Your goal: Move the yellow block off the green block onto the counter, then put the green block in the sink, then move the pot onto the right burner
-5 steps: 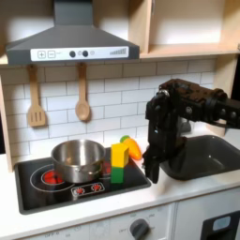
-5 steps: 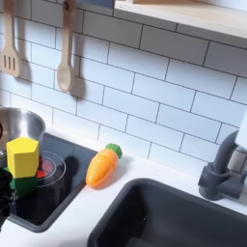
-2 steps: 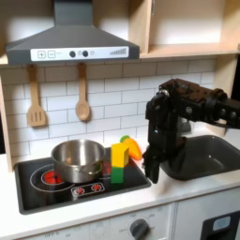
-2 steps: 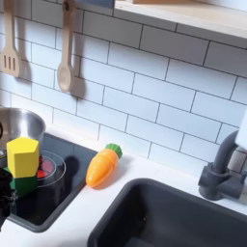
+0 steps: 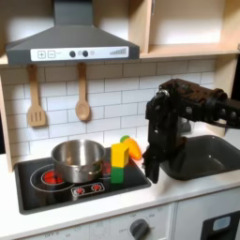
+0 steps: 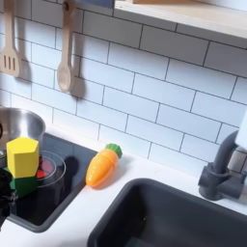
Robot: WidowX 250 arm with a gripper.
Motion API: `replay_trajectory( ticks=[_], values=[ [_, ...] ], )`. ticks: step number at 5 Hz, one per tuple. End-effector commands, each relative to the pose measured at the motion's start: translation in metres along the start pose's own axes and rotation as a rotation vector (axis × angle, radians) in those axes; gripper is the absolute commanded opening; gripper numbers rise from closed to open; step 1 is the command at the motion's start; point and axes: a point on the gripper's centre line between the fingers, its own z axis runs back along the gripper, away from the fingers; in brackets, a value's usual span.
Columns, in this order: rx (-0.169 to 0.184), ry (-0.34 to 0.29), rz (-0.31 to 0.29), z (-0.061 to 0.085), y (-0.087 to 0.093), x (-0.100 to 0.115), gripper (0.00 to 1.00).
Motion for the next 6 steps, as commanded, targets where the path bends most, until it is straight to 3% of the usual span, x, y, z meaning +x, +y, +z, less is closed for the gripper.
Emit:
replay_trajectory(
  ticks=[1, 3, 6],
  values=[
    [0.028, -0.018, -0.004, -0.009, 0.023, 0.019, 1.0],
    [0.046, -0.06, -0.038, -0.004, 0.04, 0.051, 1.0],
    [0.08, -0.09, 0.042, -0.004, 0.08, 0.092, 1.0]
  ],
)
